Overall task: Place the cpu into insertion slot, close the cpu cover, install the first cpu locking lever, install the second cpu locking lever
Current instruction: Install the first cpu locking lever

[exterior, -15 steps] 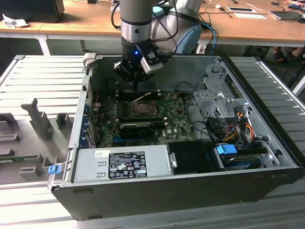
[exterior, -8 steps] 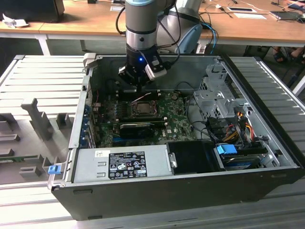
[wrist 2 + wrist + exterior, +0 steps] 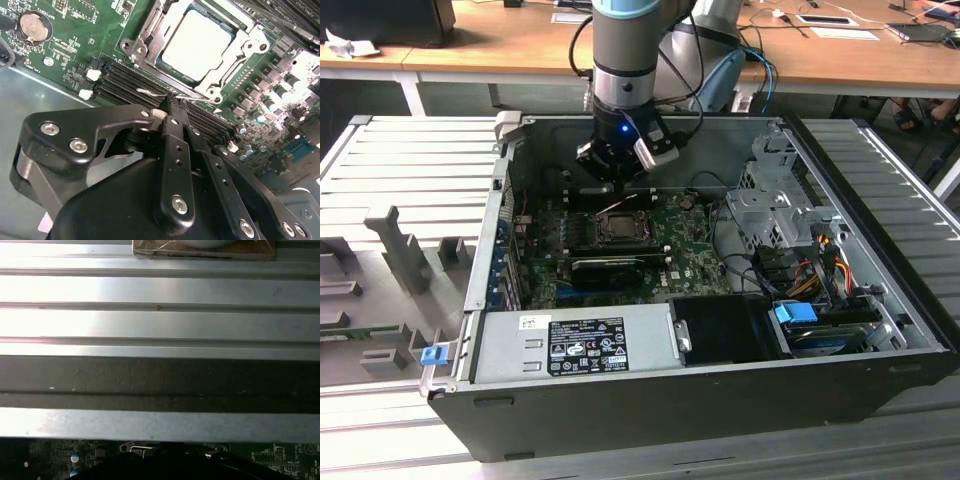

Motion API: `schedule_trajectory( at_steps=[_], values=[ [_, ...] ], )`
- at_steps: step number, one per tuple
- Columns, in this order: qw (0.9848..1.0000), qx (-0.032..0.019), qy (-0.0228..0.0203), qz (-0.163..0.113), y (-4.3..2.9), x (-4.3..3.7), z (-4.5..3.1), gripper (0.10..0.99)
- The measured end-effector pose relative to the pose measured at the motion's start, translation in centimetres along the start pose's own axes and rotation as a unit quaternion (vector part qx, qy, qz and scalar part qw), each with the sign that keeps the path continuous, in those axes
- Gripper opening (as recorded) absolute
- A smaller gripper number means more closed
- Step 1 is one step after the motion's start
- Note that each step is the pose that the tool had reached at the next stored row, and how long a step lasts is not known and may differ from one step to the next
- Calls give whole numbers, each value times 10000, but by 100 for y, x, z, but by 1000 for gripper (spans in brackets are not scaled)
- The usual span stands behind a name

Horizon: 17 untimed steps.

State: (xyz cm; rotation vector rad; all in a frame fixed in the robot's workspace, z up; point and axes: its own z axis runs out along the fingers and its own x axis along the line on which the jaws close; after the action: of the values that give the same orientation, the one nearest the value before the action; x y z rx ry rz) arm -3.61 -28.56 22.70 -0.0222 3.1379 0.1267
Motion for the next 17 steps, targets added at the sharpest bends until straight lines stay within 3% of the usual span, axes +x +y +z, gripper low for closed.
schedule_trajectory(
  at_steps=[9,17],
  values=[
    [10000,1,1,1,1,-62,100,106],
    [10000,1,1,-8,2,-184,154,106]
  ],
)
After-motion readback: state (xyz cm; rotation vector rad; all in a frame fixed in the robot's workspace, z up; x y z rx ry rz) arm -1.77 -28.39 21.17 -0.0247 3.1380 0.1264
